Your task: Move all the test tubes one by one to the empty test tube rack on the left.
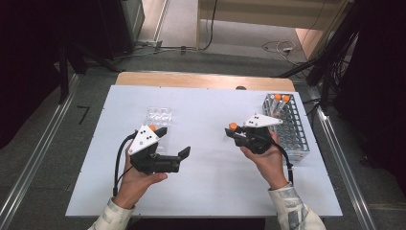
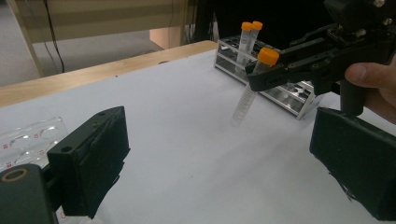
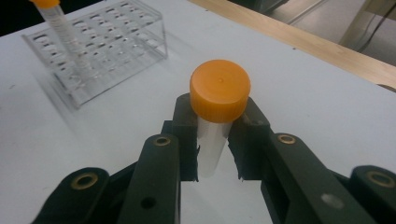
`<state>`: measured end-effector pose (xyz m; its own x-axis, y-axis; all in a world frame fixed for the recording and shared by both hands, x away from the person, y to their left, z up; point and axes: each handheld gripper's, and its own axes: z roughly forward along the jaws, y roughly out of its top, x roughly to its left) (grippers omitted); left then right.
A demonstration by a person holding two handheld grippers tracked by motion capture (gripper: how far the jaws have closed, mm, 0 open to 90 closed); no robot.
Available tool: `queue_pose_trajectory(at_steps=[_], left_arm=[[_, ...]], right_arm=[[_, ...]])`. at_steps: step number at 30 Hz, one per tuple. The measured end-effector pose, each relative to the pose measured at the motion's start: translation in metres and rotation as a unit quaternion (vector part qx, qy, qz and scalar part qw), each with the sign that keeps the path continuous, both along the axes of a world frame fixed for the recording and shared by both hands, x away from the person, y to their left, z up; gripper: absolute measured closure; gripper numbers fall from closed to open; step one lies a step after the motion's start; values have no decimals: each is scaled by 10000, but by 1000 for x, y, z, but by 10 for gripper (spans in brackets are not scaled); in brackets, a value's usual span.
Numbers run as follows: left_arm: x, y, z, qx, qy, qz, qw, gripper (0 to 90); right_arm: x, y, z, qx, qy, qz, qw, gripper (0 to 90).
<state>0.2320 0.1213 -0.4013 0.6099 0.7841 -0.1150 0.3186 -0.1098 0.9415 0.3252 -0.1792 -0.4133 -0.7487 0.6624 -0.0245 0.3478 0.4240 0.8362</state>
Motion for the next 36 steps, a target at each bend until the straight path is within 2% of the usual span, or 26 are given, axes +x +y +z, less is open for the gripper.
queue_pose_trajectory(at_steps=[6, 11, 16, 21, 29, 32, 36], left_arm=[[5, -3, -9, 115, 98, 67, 9999, 76], [6, -9, -14, 144, 143, 0, 9998, 131], [5, -15, -16, 211, 81, -47, 9997, 175], [5, -21, -19, 263, 142, -160, 9994, 214], [6, -23, -23, 293, 163, -200, 9992, 386], [6, -24, -24, 319, 156, -224, 9991, 457], [6, -25, -26, 341, 184, -266, 9989, 501]], right_arm=[[-9, 18, -3, -44, 35, 304, 9995, 715], [-18, 33, -6, -88, 65, 566, 9983, 715], [-25, 47, -10, -134, 102, 780, 9968, 715], [-32, 62, -17, -211, 174, 990, 9947, 714], [-41, 82, -25, -244, 214, 1302, 9910, 715], [-43, 86, -27, -242, 228, 1354, 9902, 714], [-44, 88, -27, -212, 243, 1362, 9902, 715]])
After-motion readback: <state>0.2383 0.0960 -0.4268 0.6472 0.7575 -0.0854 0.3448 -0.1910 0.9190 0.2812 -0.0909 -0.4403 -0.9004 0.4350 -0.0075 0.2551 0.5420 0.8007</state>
